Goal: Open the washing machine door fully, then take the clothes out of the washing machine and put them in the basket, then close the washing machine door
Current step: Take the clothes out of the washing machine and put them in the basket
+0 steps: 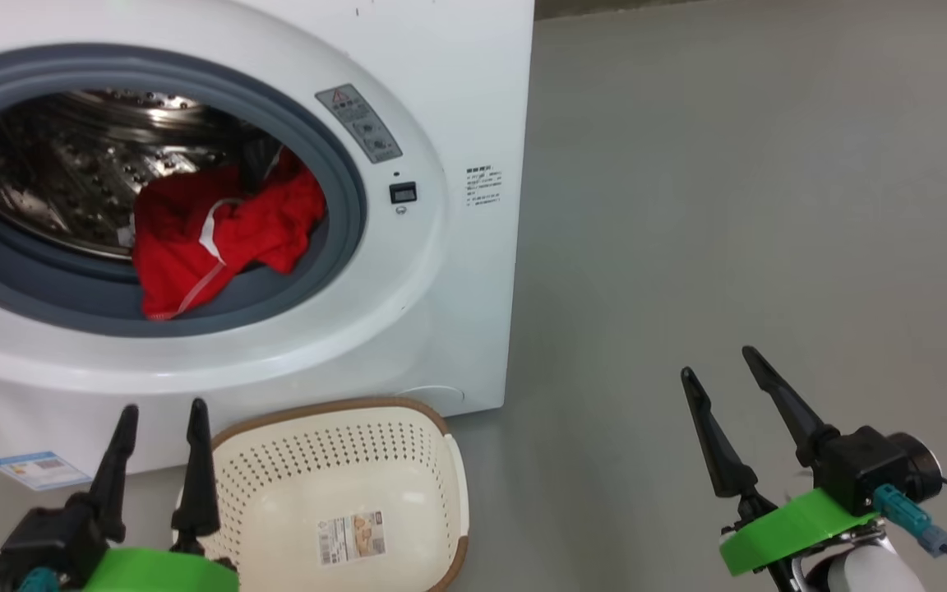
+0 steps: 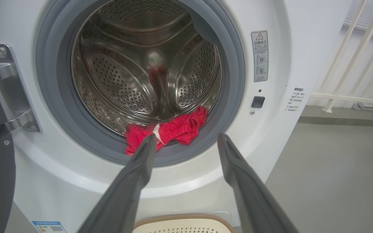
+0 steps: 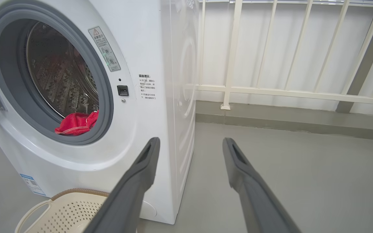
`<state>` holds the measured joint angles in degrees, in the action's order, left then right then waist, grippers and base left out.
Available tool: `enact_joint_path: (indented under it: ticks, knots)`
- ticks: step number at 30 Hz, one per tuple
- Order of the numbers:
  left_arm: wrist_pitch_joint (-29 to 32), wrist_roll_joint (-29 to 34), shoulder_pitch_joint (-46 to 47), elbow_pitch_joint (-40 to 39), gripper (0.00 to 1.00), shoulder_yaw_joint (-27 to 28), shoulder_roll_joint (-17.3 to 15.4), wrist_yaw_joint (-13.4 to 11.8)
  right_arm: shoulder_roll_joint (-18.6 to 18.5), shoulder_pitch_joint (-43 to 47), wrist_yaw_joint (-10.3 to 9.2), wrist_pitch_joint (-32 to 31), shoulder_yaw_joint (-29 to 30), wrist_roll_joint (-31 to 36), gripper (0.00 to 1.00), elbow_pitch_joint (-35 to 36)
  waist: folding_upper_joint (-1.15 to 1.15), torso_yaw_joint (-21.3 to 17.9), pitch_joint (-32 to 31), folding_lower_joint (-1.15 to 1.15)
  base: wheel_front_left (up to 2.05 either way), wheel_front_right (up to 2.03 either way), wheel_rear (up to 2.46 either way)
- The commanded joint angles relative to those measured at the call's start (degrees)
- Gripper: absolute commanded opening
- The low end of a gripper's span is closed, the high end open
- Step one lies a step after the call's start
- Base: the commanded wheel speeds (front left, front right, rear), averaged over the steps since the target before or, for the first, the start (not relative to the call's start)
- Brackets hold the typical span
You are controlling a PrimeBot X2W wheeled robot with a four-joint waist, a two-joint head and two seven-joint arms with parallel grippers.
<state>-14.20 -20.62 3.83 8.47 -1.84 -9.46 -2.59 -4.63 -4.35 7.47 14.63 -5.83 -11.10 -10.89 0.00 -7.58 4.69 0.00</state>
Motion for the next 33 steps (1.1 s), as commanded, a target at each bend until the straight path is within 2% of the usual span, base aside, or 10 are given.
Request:
enact_joint_path:
  ticks: [1, 9, 18, 23, 33]
  knots:
    - [-0.02, 1.23, 3.65, -1.07, 1.00, 1.56, -1.12, -0.67, -0.33, -3.29, 0.02, 0.37, -1.36, -0.77, 1.00, 2.22, 0.00, 0.80, 2.34, 0.00, 0.00, 0.00, 0.00]
    - [0.81, 2.89, 10.20, -0.29, 1.00, 1.00, -1.69, -2.52, -0.65, -5.85, 0.02, 0.37, -1.53, -1.06, 1.00, 4.43, 0.00, 1.08, 7.67, 0.00, 0.00, 0.00, 0.00]
    - [0.74, 3.96, 21.41, 4.20, 1.00, 0.09, -1.21, -3.76, -0.52, -8.68, 0.02, 0.37, -1.42, -1.95, 1.00, 7.06, 0.00, 0.97, 14.16, 0.00, 0.00, 0.00, 0.00]
    - [0.21, 4.82, 27.61, 8.60, 1.00, -0.65, -1.22, -3.74, -0.59, -10.13, 0.02, 0.37, -1.36, -1.95, 1.00, 8.46, 0.00, 0.81, 17.29, 0.00, 0.00, 0.00, 0.00]
    - [-0.22, 6.22, 40.70, 20.44, 1.00, 0.16, -2.96, -5.49, -0.83, -12.13, 0.02, 0.37, -1.06, -1.72, 1.00, 10.94, 0.00, 0.30, 23.19, 0.00, 0.00, 0.00, 0.00]
